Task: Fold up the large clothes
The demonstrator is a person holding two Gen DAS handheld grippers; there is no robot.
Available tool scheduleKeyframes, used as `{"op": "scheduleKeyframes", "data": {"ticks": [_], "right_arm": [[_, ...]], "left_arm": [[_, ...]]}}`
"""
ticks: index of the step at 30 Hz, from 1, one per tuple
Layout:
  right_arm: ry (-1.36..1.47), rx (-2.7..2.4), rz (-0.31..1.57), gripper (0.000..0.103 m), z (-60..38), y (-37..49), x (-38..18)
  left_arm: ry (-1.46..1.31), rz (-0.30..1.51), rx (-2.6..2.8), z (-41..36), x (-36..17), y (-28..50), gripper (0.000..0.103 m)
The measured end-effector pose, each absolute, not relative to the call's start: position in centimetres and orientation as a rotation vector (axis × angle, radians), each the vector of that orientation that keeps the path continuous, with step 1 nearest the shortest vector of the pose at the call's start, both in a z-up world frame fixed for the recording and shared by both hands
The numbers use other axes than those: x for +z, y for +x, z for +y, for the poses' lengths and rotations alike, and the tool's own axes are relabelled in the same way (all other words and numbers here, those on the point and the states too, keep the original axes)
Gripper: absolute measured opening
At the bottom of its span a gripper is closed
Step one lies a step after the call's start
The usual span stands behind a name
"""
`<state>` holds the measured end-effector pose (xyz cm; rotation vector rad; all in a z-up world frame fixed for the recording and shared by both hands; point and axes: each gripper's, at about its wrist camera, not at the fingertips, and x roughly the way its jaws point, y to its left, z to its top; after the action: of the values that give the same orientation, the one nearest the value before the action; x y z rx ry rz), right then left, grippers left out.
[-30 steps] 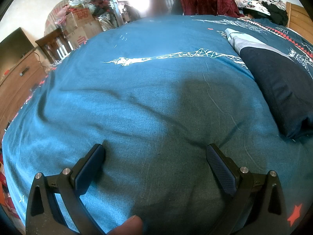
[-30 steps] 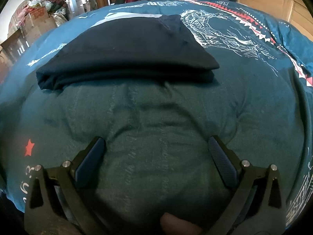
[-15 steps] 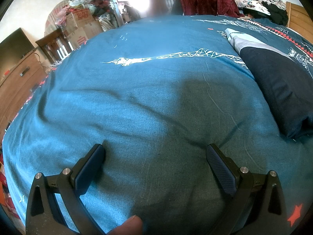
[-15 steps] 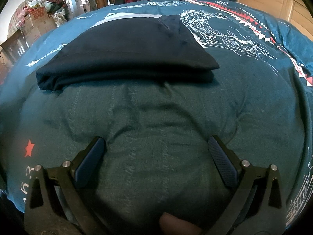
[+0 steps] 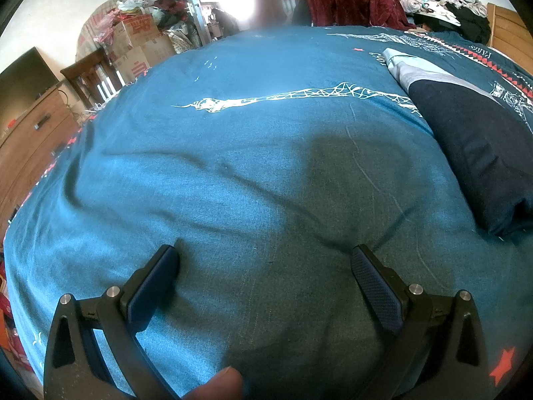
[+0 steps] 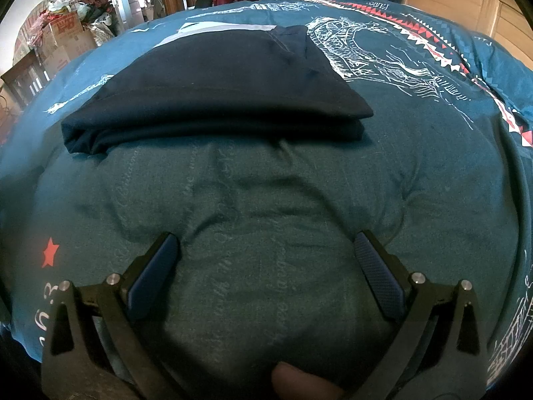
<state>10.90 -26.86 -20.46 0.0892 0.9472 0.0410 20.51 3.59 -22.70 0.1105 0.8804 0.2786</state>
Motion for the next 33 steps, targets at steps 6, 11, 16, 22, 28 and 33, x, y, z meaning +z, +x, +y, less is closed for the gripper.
{"op": "scheduleKeyframes", "data": {"ticks": [6,11,16,22,28,33], "right_arm": [[0.089,0.041,0.947,0.103,-26.84,10.9,-20.48],[0.089,0.041,0.948,0.103,-26.84,10.91,-20.5],[0.088,0.041,0.948,0.103,-26.83,10.92,-20.52],[0.087,0.041,0.948,0.103,-26.82,10.94,-20.53],[0.065,0.031,0.95,0.103,-26.62,11.0,-20.39],[0.066,0.082,0.985,0.103,-27.17,11.23,-20.13]], "left_arm": [[0.111,0.881,0.279,3.58,-22.71,20.51,0.103],[0.11,0.881,0.278,3.6,-22.7,20.52,0.103],[0.106,0.881,0.277,3.54,-22.66,20.38,0.103],[0.087,0.883,0.268,3.69,-22.55,20.15,0.103],[0.074,0.894,0.261,3.76,-22.49,20.17,0.103],[0.054,0.9,0.249,3.94,-22.62,20.3,0.103]]}}
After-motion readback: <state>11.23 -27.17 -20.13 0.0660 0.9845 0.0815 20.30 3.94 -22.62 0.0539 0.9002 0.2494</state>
